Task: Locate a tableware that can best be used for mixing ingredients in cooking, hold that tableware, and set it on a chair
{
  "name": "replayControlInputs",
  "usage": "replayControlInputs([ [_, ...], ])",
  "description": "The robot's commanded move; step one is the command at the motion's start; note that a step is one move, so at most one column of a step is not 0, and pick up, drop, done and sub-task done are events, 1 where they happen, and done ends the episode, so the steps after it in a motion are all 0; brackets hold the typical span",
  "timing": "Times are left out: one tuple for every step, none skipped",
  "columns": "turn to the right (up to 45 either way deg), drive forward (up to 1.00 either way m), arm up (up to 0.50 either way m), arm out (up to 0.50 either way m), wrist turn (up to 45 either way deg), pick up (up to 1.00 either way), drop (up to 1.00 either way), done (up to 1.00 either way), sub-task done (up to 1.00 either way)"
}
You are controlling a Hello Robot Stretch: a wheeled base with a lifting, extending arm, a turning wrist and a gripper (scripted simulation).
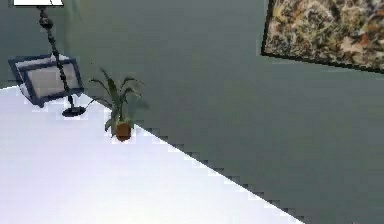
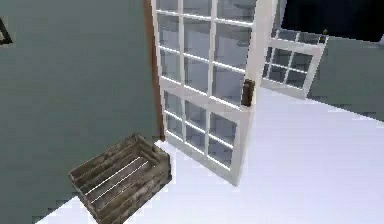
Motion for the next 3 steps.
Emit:
replayControlInputs([
  [33.0,0.00,0.00,0.00,0.0,0.00,0.00,0.00,0.00],
  [0.0,0.05,0.00,0.00,0.0,0.00,0.00,0.00,0.00],
  [45.0,0.00,0.00,0.00,0.0,0.00,0.00,0.00,0.00],
])
